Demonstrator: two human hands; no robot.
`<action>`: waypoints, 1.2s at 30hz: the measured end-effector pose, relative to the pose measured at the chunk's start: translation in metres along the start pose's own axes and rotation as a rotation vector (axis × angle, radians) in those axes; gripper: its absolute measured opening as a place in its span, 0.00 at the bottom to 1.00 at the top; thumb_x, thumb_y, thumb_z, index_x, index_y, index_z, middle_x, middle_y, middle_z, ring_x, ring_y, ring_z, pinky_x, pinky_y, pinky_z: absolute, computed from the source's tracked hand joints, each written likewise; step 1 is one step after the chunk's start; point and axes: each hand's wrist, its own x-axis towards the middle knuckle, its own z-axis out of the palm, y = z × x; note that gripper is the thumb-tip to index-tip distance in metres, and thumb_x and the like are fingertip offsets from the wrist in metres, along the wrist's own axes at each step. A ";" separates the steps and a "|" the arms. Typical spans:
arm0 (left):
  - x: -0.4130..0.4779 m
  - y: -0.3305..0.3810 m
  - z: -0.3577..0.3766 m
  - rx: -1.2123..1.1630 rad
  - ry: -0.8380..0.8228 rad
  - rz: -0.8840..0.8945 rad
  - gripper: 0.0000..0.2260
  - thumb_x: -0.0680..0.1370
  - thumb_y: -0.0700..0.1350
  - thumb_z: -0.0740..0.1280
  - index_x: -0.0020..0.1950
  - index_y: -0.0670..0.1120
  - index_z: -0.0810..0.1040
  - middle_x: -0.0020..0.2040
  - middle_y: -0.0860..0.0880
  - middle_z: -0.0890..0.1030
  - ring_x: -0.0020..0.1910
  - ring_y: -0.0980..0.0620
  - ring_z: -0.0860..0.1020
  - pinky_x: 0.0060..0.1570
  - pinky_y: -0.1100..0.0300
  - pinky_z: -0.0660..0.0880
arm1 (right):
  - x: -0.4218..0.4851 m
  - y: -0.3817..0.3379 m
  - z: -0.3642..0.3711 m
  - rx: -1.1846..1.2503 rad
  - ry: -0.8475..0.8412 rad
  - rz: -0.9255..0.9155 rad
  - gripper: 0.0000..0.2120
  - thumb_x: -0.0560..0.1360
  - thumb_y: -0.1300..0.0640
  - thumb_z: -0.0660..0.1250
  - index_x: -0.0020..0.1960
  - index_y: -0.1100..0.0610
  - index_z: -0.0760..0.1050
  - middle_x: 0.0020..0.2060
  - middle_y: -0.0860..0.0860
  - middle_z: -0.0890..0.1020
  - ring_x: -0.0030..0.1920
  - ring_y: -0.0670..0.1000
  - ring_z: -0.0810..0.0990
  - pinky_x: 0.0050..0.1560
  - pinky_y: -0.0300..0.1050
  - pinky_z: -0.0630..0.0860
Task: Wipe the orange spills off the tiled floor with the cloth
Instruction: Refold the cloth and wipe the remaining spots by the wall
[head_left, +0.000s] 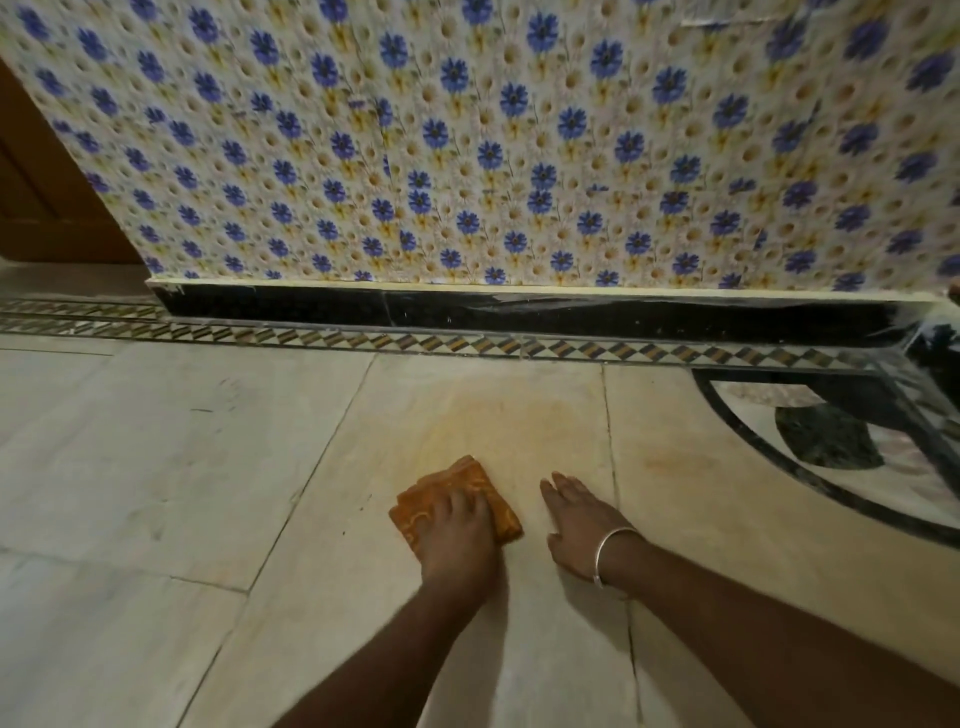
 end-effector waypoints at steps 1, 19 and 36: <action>-0.001 0.002 -0.001 0.011 -0.005 0.015 0.22 0.85 0.47 0.60 0.78 0.43 0.65 0.74 0.39 0.69 0.72 0.37 0.68 0.68 0.42 0.70 | -0.001 0.002 -0.001 0.002 -0.003 0.010 0.36 0.81 0.52 0.58 0.81 0.55 0.41 0.81 0.53 0.42 0.81 0.53 0.43 0.79 0.52 0.53; -0.008 -0.137 -0.024 -0.895 0.111 -0.615 0.29 0.76 0.62 0.62 0.71 0.46 0.75 0.65 0.41 0.81 0.64 0.39 0.78 0.67 0.42 0.73 | 0.012 -0.063 0.008 -0.002 0.121 -0.114 0.29 0.83 0.52 0.53 0.81 0.55 0.47 0.81 0.54 0.44 0.81 0.54 0.43 0.79 0.53 0.47; 0.019 -0.160 0.044 -0.351 0.021 -0.437 0.31 0.85 0.63 0.44 0.85 0.54 0.38 0.84 0.40 0.38 0.83 0.35 0.38 0.79 0.32 0.41 | 0.032 -0.059 0.078 -0.061 0.209 -0.110 0.39 0.70 0.36 0.26 0.80 0.47 0.33 0.78 0.49 0.33 0.78 0.51 0.31 0.76 0.55 0.31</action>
